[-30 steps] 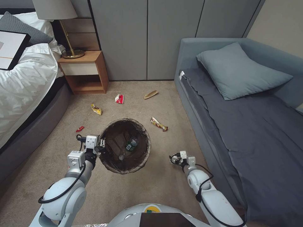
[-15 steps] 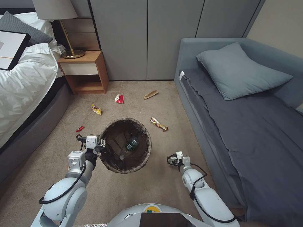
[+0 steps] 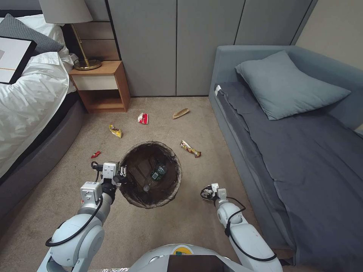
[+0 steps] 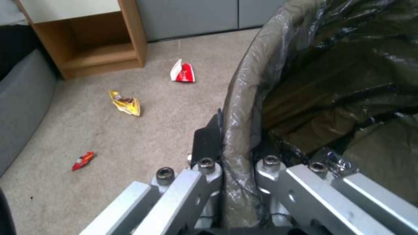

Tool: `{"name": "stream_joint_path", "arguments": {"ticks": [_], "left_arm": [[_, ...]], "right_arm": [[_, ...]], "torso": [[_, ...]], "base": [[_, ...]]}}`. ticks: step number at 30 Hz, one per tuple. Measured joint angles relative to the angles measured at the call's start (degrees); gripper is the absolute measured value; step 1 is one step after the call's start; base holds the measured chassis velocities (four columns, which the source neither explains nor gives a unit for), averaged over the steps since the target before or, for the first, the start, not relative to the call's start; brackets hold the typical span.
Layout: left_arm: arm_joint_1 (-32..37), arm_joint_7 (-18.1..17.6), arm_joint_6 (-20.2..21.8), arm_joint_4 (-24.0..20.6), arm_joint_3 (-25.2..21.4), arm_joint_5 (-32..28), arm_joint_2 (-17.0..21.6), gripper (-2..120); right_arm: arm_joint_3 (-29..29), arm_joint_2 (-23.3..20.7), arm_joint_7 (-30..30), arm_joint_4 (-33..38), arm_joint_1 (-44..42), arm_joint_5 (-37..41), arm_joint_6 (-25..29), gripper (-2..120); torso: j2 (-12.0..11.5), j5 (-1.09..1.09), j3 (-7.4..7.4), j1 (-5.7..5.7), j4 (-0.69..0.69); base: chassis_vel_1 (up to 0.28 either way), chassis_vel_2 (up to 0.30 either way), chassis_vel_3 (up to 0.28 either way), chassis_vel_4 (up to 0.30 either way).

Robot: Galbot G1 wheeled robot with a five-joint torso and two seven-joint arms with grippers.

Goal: Pick up the trash bin, then pick up the garbage from the floor and place it into the trash bin.

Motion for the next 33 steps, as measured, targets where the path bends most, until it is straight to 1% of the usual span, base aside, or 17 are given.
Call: {"name": "stream_joint_path", "arguments": {"ticks": [5, 20, 23, 26, 28, 30, 32, 33], "left_arm": [[0.06, -0.01, -0.01, -0.01, -0.09, 0.02, -0.03, 2], [-0.04, 0.14, -0.22, 0.15, -0.09, -0.01, -0.08, 2], [0.05, 0.18, -0.25, 0.15, -0.11, -0.02, -0.05, 2], [0.10, 0.21, -0.27, 0.15, -0.13, -0.04, 0.05, 2], [0.11, 0.21, -0.27, 0.15, -0.13, -0.04, 0.08, 2], [0.14, 0.21, -0.28, 0.13, -0.16, -0.06, 0.15, 2], [0.14, 0.22, -0.28, 0.12, -0.16, -0.06, 0.16, 2], [0.15, 0.21, -0.32, 0.11, -0.17, -0.07, 0.22, 2]], "right_arm": [[0.09, 0.95, -0.09, -2.43, 1.12, -1.40, 0.67, 100], [0.52, 2.32, -0.09, -5.29, 2.14, -3.70, 1.74, 100], [0.66, 2.47, -0.14, -5.35, 2.03, -4.02, 2.03, 97], [0.74, 2.46, -0.35, -5.01, 1.65, -4.12, 2.15, 88], [0.75, 2.42, -0.47, -4.93, 1.59, -4.12, 2.15, 86], [0.80, 2.42, -0.71, -4.92, 1.53, -4.09, 2.16, 80], [0.81, 2.43, -0.73, -4.94, 1.53, -4.09, 2.16, 80], [0.85, 2.52, -0.76, -5.07, 1.54, -4.09, 2.20, 75]], "torso": [[0.00, 0.00, 0.00, 0.00, 0.01], [0.00, -0.02, -0.01, 0.00, -0.01], [0.00, -0.02, -0.01, -0.01, -0.01], [0.01, 0.00, -0.01, -0.01, 0.01], [0.01, 0.00, -0.01, -0.01, 0.01], [0.01, 0.00, -0.01, -0.01, 0.01], [0.01, 0.00, -0.01, -0.01, 0.01], [0.01, 0.01, -0.01, -0.01, 0.01]], "base": [[0.000, 0.000, 0.000, 0.000], [0.000, 0.000, 0.000, 0.000], [0.000, 0.000, 0.000, 0.000], [0.000, 0.000, 0.000, 0.000], [0.000, 0.000, 0.000, 0.000], [0.000, 0.000, 0.000, 0.000], [0.000, 0.000, 0.000, 0.000], [0.000, 0.000, 0.000, 0.000]]}}
